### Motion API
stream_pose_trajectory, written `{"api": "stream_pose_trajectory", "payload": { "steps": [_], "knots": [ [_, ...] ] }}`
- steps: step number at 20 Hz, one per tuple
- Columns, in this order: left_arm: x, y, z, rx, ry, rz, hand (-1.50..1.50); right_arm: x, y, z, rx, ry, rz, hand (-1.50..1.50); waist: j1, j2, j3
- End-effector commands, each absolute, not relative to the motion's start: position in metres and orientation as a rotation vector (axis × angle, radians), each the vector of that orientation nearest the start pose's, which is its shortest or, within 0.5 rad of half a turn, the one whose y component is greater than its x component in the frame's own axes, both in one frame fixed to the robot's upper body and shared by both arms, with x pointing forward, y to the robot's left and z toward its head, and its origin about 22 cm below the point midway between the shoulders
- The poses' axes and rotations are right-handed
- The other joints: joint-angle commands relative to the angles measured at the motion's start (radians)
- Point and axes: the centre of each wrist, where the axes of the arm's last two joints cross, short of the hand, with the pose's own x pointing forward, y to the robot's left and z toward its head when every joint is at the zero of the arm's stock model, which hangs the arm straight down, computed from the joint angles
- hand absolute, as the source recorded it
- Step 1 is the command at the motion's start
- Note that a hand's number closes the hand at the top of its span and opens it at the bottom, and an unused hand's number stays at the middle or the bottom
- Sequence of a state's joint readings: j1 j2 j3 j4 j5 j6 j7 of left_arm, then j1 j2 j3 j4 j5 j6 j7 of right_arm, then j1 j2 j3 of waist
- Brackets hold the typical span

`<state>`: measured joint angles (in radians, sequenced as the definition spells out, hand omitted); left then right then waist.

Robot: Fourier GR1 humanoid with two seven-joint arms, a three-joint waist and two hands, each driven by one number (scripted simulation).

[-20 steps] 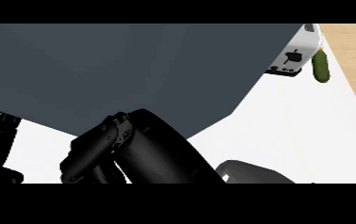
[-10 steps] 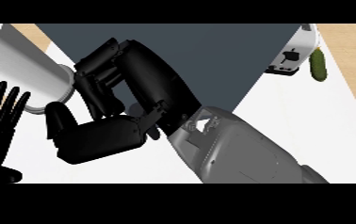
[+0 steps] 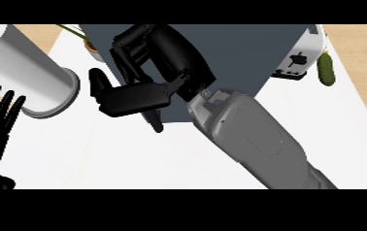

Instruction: Pick up the wine, place it into the cabinet and close the cabinet

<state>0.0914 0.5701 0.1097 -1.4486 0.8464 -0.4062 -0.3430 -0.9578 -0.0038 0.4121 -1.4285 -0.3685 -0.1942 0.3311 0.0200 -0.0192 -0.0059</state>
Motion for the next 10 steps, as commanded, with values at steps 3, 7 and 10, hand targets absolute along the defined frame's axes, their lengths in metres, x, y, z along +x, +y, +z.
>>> {"api": "stream_pose_trajectory", "payload": {
  "steps": [3,7,10],
  "knots": [
    [0.217,0.392,0.028,-0.376,-1.848,0.153,-1.50,0.357,-0.040,0.192,0.451,-1.715,0.507,1.50,-0.003,0.023,0.006],
    [0.217,0.399,0.028,-0.387,-1.859,0.159,-1.50,0.370,-0.060,0.189,0.427,-1.737,0.498,1.50,-0.002,0.027,0.005],
    [0.231,0.398,0.041,-0.399,-1.871,0.126,-1.50,0.377,-0.061,0.180,0.408,-1.746,0.514,1.50,-0.003,0.031,0.005]
  ]
}}
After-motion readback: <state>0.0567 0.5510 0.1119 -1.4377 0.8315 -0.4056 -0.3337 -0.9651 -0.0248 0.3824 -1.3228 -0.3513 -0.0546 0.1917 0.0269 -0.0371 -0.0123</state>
